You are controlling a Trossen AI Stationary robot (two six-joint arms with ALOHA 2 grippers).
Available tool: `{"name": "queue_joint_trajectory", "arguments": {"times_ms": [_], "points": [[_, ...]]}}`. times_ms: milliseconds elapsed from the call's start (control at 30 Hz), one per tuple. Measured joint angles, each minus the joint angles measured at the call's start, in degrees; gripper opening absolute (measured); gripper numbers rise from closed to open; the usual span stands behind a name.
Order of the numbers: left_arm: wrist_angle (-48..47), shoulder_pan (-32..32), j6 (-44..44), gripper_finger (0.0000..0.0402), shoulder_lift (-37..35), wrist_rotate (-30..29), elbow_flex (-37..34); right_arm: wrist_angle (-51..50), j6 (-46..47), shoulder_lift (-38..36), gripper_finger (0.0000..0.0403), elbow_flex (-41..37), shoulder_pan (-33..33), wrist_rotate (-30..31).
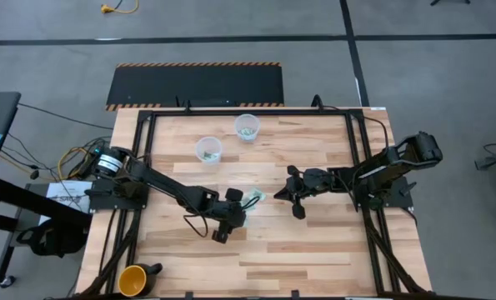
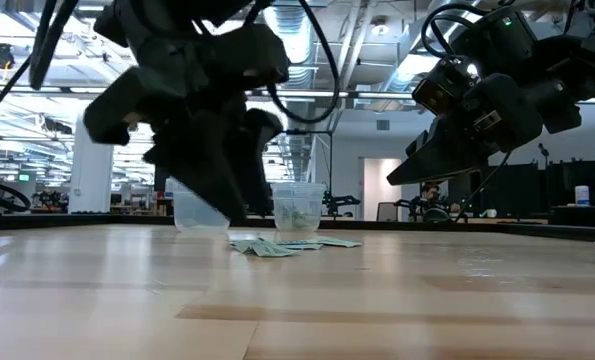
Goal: Pick and place items into bin
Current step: Put the stevia packet into the bottom transparent bin
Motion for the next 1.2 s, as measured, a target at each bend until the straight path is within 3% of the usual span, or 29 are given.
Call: {"name": "queue_joint_trajectory", "arguments": {"times_ms": [333, 733, 1200], "points": [[3.4, 1.3, -0.1, 0.0213, 4.5, 2.8, 0.0, 0.0, 0.0, 0.0, 0.001, 0.0, 0.0, 0.0], [3.2, 2.2, -0.5, 0.0209, 4.6, 4.1, 0.1, 0.0, 0.0, 0.0, 0.001, 0.0, 0.0, 0.0], [3.2, 2.2, -1.4, 0.0103, 4.7, 4.1, 0.1, 0.1, 0.0, 0.0, 0.001, 0.0, 0.0, 0.0]]}}
